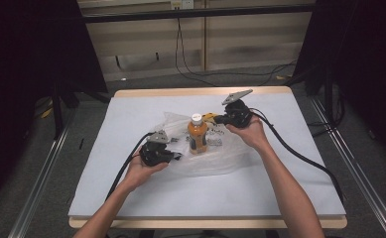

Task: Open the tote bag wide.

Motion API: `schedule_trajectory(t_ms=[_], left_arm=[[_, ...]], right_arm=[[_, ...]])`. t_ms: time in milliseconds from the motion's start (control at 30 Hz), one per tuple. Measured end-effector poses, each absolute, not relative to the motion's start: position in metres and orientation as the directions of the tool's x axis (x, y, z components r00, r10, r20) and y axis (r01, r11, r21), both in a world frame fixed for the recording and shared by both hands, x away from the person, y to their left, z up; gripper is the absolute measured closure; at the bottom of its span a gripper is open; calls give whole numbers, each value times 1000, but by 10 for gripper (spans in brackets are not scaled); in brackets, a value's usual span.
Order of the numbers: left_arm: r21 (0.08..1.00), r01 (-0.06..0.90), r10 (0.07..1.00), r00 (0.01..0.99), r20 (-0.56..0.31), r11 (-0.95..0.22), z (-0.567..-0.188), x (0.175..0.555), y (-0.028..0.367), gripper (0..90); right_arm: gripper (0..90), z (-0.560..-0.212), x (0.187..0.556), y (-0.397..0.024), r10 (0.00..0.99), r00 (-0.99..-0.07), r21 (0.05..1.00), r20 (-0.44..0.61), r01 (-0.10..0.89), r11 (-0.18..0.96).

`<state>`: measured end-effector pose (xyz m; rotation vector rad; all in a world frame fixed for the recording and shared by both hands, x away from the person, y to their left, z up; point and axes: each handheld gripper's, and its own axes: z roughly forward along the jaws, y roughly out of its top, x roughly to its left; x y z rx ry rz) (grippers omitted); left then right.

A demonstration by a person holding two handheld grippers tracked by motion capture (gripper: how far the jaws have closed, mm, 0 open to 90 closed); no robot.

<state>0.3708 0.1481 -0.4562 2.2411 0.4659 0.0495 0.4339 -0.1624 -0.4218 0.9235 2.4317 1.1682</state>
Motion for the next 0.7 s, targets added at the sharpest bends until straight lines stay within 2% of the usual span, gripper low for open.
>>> schedule_trajectory(t_ms=[233, 533, 700], left_arm=[[757, 305, 360, 927, -99, -577, -451, 370, 150, 894], [781, 327, 441, 894, -73, -533, -445, 373, 155, 890], [808, 358, 475, 873, -111, -468, -439, 381, 155, 900]], right_arm=[[900, -417, 420, -167, 648, -762, 792, 9, 401, 460], [900, -411, 392, -175, 654, -756, 840, -22, 341, 422], [900, -405, 381, -189, 672, -741, 871, 8, 335, 359]])
